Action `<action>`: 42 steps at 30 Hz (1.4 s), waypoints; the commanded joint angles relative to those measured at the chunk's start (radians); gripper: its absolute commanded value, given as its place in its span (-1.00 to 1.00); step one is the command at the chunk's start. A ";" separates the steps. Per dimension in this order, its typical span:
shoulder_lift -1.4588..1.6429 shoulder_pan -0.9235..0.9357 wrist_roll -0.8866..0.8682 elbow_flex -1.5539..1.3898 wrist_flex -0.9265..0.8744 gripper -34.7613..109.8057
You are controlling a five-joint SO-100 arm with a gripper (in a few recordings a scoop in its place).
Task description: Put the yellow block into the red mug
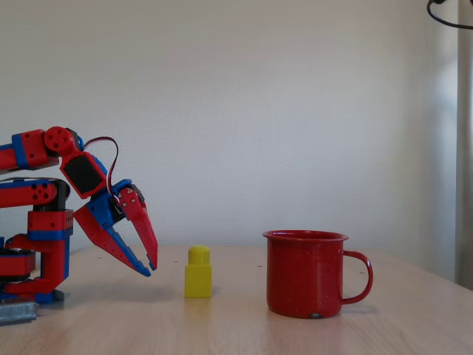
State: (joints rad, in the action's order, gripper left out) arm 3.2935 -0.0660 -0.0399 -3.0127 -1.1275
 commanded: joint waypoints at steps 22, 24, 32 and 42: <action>-0.118 -0.020 0.074 0.094 0.077 -0.52; -0.158 -0.025 0.078 0.133 0.092 -0.52; -0.390 -0.046 0.087 0.387 0.057 -0.52; -0.629 -0.156 0.011 0.706 -0.091 -0.52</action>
State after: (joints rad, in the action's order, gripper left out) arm 2.6737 -0.1902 0.0077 -2.4007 -1.1950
